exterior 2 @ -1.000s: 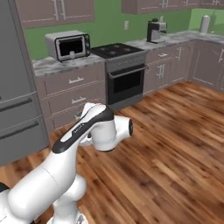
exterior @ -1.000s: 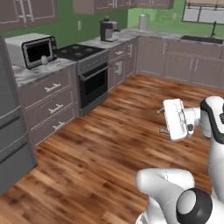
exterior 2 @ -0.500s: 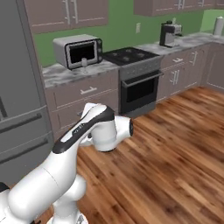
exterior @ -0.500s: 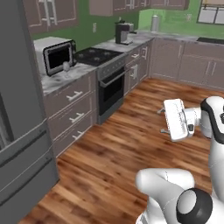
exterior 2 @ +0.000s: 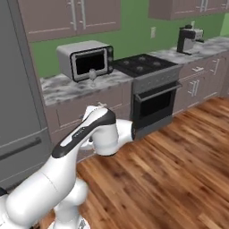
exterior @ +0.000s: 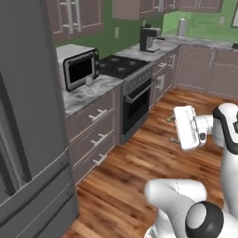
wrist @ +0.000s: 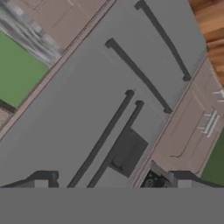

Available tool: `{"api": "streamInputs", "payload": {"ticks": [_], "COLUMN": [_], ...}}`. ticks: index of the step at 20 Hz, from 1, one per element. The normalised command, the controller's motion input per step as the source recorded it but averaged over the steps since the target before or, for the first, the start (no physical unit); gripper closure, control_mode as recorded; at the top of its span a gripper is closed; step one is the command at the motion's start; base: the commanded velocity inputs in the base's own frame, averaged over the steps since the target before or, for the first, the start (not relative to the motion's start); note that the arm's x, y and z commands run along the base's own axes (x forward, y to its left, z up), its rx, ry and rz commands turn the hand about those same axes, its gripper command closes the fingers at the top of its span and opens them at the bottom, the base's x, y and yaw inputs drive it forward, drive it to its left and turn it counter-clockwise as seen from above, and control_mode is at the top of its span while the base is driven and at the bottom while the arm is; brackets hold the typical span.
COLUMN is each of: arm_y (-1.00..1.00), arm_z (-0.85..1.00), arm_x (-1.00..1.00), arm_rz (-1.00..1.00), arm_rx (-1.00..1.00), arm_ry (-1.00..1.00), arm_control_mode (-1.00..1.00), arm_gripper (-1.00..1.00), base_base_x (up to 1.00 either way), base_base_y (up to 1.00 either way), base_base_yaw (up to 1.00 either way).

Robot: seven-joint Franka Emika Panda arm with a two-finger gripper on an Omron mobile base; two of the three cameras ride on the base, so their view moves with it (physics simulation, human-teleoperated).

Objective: Retrieve the wine glasses from the counter and place one next to each plate.

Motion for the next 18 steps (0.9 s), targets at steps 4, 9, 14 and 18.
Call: {"api": "streamInputs", "payload": {"ticks": [4, 9, 14, 18], "arm_y": [0.00, 0.00, 0.00, 0.00], "arm_z": [0.00, 0.00, 0.00, 0.00], "arm_x": [0.00, 0.00, 0.00, 0.00], "arm_rz": [0.00, 0.00, 0.00, 0.00], "arm_rx": [0.00, 0.00, 0.00, 0.00], "arm_ry": [0.00, 0.00, 0.00, 0.00], "arm_control_mode": [1.00, 1.00, 1.00, 1.00], "arm_gripper": [-1.00, -1.00, -1.00, -1.00], "base_base_x": [0.99, 0.86, 0.42, 0.29], "base_base_y": [-0.59, -0.71, -0.51, -0.42], "base_base_yaw": [0.16, 0.33, 0.48, 0.51]}}
